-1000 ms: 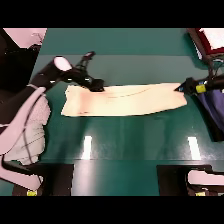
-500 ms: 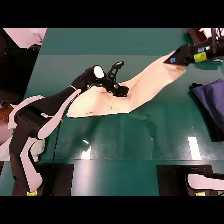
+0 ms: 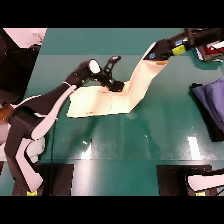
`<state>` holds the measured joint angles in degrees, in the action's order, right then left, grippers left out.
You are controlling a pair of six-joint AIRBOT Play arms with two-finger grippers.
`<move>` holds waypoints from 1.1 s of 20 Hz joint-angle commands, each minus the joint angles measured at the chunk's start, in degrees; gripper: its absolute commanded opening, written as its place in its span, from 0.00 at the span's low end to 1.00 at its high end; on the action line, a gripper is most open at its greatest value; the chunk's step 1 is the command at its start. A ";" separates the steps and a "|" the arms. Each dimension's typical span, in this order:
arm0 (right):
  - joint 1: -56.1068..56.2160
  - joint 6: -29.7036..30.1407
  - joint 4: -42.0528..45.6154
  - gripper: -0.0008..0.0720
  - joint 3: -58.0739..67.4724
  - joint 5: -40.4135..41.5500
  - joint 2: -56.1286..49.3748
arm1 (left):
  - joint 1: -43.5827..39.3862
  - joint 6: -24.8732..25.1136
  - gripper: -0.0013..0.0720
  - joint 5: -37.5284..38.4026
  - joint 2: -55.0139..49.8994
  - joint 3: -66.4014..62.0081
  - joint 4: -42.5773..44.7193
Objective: Fold the shirts.
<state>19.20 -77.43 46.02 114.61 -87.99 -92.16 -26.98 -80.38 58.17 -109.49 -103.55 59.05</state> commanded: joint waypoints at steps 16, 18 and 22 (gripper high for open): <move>33.22 12.83 -2.03 0.66 1.46 27.45 -20.39 | 30.40 1.29 0.06 15.26 26.40 -0.11 10.47; 29.62 10.75 6.69 0.65 0.20 18.80 -16.24 | 30.40 1.29 0.06 15.91 26.40 -0.07 9.27; 17.68 6.62 15.28 0.65 -14.64 14.40 -5.73 | 30.23 1.29 0.06 16.83 26.29 0.24 8.46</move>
<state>43.51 -68.05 54.74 108.20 -69.23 -103.81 3.11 -79.11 74.04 -83.31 -103.55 68.42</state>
